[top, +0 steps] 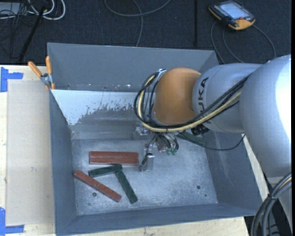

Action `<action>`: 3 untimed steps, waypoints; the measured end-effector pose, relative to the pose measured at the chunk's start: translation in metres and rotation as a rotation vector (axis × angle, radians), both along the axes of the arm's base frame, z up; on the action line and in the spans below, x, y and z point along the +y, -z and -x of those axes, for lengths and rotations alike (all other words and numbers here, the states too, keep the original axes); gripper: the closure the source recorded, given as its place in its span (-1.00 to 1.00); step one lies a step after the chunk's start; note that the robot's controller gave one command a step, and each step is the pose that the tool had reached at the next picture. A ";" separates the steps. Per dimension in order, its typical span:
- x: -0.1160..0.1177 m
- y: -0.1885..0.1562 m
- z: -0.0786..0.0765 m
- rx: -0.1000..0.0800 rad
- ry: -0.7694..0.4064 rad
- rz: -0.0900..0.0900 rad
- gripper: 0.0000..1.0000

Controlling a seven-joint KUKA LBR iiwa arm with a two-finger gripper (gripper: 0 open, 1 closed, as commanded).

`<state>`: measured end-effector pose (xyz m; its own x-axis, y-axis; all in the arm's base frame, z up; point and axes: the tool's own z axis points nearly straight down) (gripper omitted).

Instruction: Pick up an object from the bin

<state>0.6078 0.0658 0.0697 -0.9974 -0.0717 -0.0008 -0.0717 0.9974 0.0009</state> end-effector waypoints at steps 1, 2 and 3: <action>0.035 0.000 0.006 0.001 -0.015 0.002 -1.00; 0.064 0.000 0.013 0.000 -0.320 -0.001 1.00; 0.064 0.000 0.013 0.000 -0.319 -0.001 1.00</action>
Offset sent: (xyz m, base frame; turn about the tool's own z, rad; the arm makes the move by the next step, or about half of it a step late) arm -0.0134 0.0640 0.0003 -0.3230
